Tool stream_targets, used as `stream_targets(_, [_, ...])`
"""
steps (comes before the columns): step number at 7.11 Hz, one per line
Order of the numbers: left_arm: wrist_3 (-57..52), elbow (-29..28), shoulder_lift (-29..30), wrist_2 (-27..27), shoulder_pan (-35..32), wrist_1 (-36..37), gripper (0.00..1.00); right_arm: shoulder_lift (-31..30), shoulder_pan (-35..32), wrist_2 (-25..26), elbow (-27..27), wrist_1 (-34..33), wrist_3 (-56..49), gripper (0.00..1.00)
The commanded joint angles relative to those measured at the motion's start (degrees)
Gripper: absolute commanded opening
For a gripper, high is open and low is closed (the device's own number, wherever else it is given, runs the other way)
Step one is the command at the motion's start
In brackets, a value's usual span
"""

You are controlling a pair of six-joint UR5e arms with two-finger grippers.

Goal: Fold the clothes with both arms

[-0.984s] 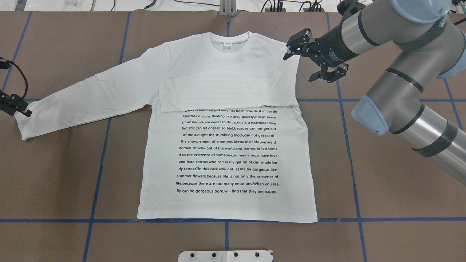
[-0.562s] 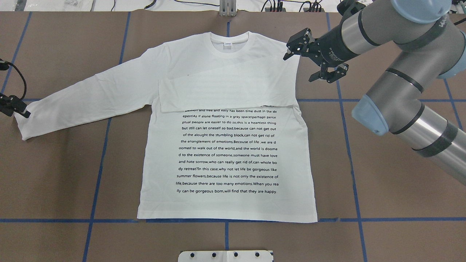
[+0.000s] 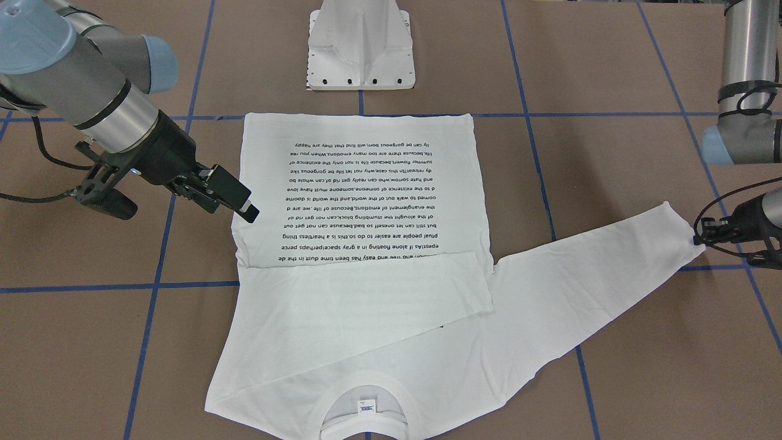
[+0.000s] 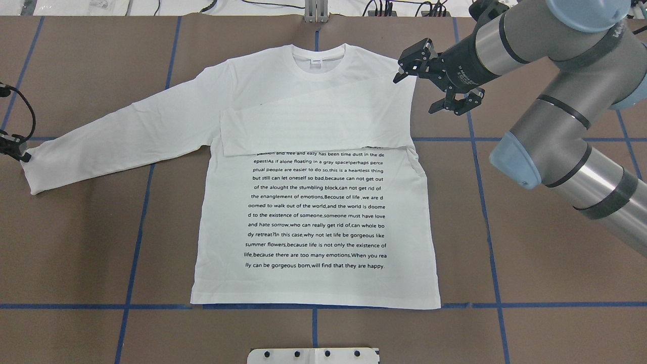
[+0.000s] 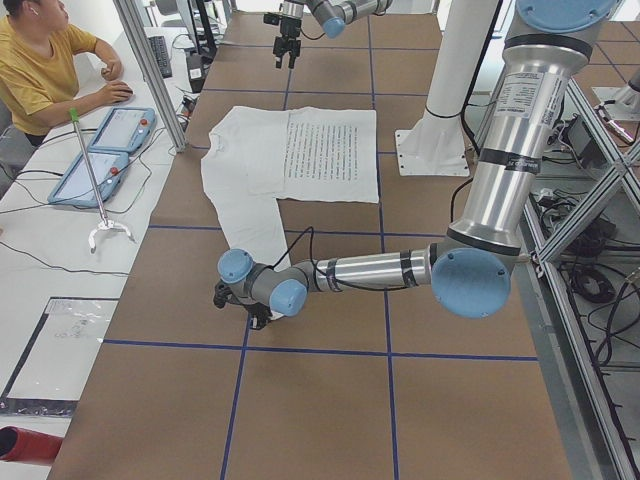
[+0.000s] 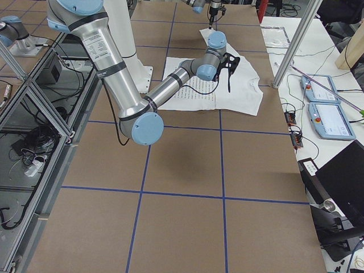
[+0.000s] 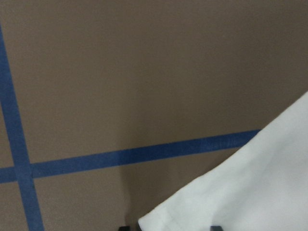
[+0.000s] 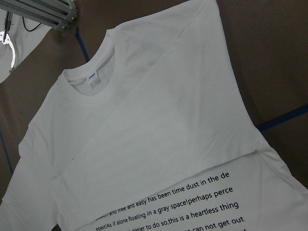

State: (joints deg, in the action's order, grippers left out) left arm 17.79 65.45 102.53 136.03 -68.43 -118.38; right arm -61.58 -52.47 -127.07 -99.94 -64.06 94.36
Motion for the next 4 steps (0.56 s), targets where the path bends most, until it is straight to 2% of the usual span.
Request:
stream_targets(1, [0.40, 1.43, 0.30, 0.37, -0.12, 0.17, 0.00, -0.12, -0.09, 0.07, 0.01, -0.01, 0.03, 0.99])
stream_targets(2, [0.84, 6.31, 0.39, 0.55, -0.21, 2.17, 0.00, -0.12, -0.35, -0.19, -0.42, -0.01, 0.03, 0.99])
stream_targets(3, [0.84, 10.28, 1.52, 2.90, -0.21, 6.11, 0.00, -1.42, -1.40, -0.98, -1.73, -0.09, -0.23, 0.99])
stream_targets(4, [3.02, 14.75, 1.79, 4.49, -0.21, 6.41, 0.00, -2.83, -2.89, -1.60, -2.18, 0.25, -0.75, 0.99])
